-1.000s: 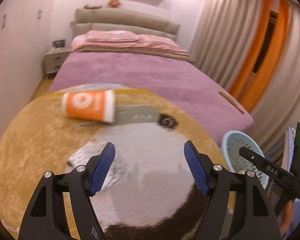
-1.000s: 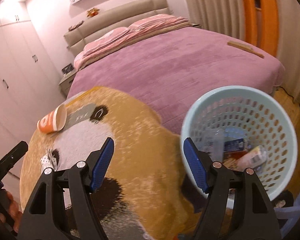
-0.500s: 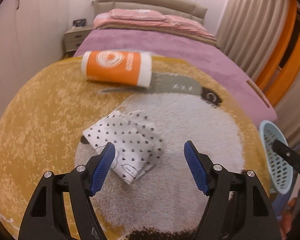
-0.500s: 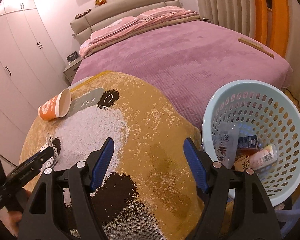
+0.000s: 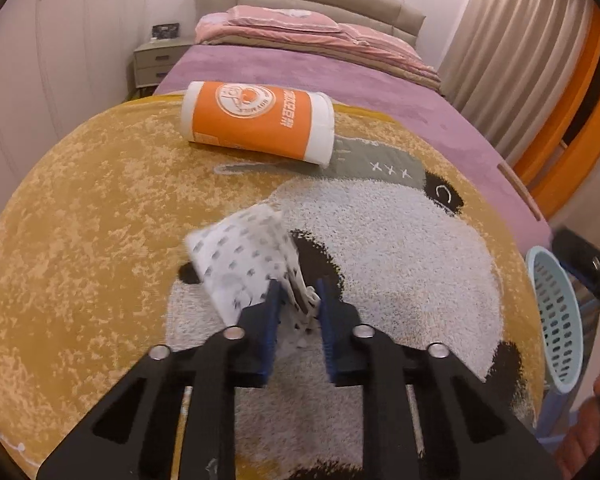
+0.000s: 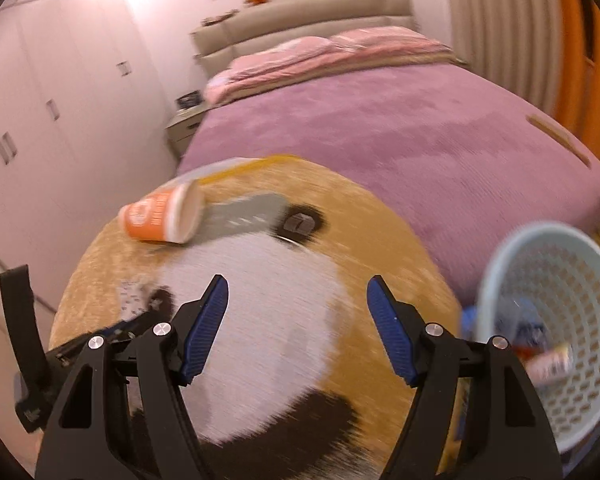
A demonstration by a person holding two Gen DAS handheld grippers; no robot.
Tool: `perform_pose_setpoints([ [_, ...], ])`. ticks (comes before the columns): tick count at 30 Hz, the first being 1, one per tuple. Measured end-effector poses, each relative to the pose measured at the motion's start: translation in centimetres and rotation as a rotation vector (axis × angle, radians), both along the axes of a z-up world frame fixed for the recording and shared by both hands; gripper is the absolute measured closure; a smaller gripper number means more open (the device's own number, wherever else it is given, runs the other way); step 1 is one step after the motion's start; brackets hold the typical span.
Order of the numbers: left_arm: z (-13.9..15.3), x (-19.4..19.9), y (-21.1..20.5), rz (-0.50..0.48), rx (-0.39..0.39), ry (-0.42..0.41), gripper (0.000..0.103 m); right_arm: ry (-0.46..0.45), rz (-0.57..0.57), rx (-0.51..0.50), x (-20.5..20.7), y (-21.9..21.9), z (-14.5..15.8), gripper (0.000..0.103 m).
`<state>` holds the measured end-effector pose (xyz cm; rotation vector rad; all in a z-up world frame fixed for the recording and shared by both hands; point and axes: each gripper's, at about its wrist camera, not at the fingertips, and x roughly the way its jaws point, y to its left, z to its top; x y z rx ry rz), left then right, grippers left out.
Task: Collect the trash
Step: 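Grasp the dotted white tissue with the left tool while the right tool grasps the orange paper cup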
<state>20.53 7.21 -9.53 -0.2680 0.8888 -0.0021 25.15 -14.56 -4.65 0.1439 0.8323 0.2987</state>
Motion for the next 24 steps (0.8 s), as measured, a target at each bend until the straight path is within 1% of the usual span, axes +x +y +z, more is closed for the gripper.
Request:
perform_pose_setpoints([
  [2, 0.6, -0.7, 1.1, 0.001, -0.015, -0.019, 0.096, 0.001, 0.046, 0.007, 0.6, 1.6, 0.2, 0.035],
  [6, 2.0, -1.4, 3.2, 0.012, -0.016, -0.057, 0.096, -0.01, 0.155, 0.008, 2.6, 5.9, 0.6, 0.035],
  [9, 2.4, -1.6, 5.4, 0.033, -0.011, -0.08, 0.096, 0.001, 0.206, -0.002, 4.3, 8.9, 0.4, 0.035],
  [13, 1.9, -1.2, 8.1, 0.075, 0.009, -0.104, 0.096, 0.04, 0.246, -0.01, 6.9, 12.0, -0.7, 0.035],
  [18, 0.6, -0.6, 10.2, 0.102, 0.002, -0.116, 0.096, 0.03, 0.3, -0.063, 9.5, 15.3, -0.9, 0.035],
  [20, 0.3, -0.4, 10.9, 0.105, -0.013, -0.128, 0.096, 0.042, 0.302, -0.088, 10.3, 16.1, -1.3, 0.035],
  [24, 0.2, -0.3, 11.3, 0.108, -0.001, -0.156, 0.096, 0.073, 0.287, -0.094, 11.5, 16.4, -2.9, 0.035],
])
